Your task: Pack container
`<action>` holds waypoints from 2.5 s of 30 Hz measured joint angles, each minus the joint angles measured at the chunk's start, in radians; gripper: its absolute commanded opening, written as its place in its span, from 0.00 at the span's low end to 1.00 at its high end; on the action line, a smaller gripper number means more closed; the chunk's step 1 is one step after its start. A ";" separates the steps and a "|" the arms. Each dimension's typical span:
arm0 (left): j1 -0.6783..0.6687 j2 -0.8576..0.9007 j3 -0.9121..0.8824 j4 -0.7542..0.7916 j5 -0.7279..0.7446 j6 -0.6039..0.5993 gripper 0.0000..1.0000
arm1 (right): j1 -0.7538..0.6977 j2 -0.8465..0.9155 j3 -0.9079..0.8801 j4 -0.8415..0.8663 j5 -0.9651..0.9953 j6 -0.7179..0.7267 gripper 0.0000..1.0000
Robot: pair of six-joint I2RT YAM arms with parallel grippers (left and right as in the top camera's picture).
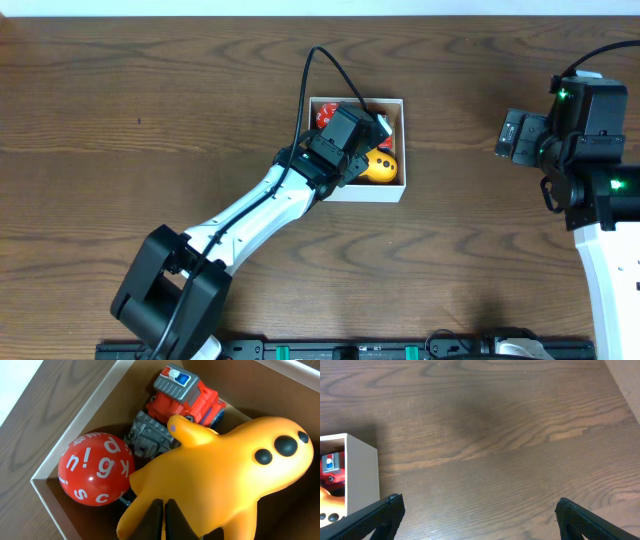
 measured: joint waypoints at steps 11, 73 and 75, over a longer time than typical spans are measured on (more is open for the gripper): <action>0.000 0.150 0.042 0.079 0.003 0.000 0.06 | 0.000 0.000 0.000 0.000 0.000 0.000 0.99; 0.553 -0.220 0.035 -0.088 -0.283 -0.537 0.98 | 0.000 0.000 0.000 0.000 0.000 0.000 0.99; 0.557 -0.221 0.035 -0.089 -0.283 -0.541 0.98 | 0.000 0.000 0.000 0.000 0.000 0.000 0.99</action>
